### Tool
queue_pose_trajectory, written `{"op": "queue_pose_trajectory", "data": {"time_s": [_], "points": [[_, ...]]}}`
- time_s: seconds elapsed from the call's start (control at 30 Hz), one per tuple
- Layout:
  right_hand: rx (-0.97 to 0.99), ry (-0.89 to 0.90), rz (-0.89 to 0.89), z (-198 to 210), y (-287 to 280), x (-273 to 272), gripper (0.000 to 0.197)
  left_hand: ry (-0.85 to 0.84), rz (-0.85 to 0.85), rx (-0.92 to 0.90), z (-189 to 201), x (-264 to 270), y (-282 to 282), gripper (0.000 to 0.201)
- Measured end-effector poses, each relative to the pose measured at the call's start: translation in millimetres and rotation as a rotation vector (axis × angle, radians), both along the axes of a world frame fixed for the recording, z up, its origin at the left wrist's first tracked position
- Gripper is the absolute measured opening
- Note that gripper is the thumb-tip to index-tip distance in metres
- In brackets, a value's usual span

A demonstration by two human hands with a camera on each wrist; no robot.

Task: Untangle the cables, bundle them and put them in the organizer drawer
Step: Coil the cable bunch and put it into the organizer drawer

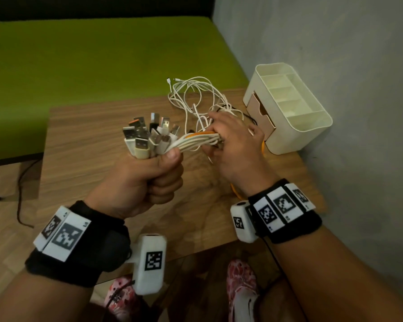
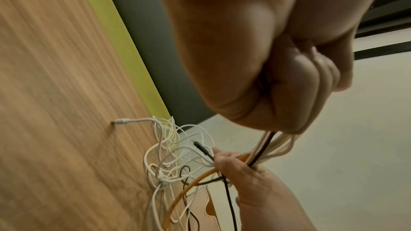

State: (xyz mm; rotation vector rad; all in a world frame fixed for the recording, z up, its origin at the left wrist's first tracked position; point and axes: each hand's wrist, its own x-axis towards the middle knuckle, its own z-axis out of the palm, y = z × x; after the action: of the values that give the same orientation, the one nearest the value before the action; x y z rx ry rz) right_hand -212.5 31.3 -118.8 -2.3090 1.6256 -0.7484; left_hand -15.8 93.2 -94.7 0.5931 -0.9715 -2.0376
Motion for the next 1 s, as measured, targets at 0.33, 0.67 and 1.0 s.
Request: {"op": "queue_pose_trajectory", "data": {"time_s": [0.33, 0.67, 1.0], "points": [[0.163, 0.245, 0.014, 8.8, 4.0, -4.0, 0.051, -0.021, 0.096, -0.008, 0.2, 18.8, -6.0, 0.05], [0.277, -0.345, 0.419, 56.9, 25.6, -0.5, 0.061, -0.15, 0.0, 0.007, -6.8, -1.9, -0.1, 0.052], [0.433, -0.568, 0.357, 44.5, 21.3, 1.0, 0.02, 0.356, 0.032, 0.12, 1.1, 21.8, -8.4, 0.028]]}}
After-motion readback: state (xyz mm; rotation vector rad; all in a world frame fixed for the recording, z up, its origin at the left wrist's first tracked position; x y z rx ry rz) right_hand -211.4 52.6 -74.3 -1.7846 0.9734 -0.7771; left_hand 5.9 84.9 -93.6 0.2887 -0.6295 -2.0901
